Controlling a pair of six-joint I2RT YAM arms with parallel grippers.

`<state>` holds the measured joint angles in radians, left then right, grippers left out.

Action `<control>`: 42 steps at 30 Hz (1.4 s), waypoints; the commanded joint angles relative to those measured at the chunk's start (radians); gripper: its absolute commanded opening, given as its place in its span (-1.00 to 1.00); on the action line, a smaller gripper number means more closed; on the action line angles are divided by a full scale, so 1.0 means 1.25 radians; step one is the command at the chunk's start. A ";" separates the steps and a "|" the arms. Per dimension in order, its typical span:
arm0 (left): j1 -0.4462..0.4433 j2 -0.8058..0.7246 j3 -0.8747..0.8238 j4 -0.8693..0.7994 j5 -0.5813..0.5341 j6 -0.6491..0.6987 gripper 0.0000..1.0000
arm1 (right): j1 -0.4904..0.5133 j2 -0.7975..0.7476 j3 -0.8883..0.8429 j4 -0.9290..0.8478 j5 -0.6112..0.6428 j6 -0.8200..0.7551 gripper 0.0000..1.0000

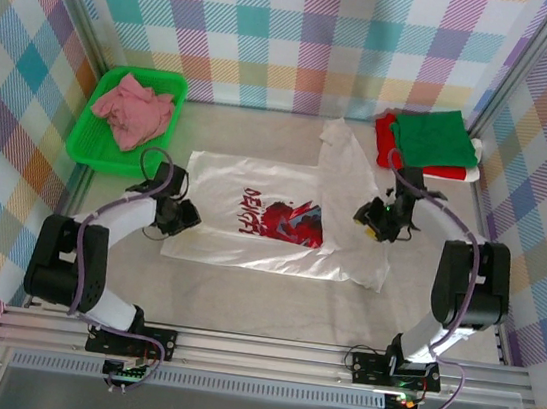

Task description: Fold and stack the t-shirts

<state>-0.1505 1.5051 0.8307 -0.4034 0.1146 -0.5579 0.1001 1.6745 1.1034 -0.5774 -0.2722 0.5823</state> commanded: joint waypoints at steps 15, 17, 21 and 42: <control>-0.008 0.187 0.044 0.093 0.002 0.019 -0.39 | 0.015 0.142 -0.015 0.094 0.010 0.003 -0.19; -0.008 0.171 -0.001 0.093 0.003 0.012 -0.39 | 0.016 0.117 -0.058 0.099 0.007 0.009 -0.19; -0.012 0.085 -0.111 0.116 -0.006 -0.019 -0.40 | 0.015 0.048 -0.152 0.117 -0.006 0.034 -0.18; -0.021 0.106 0.310 -0.125 -0.100 0.103 -0.24 | 0.025 0.125 0.279 0.026 0.015 -0.089 -0.12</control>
<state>-0.2081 1.5925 1.1069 -0.4744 0.0425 -0.5194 0.1200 1.7447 1.3136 -0.5110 -0.2695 0.5629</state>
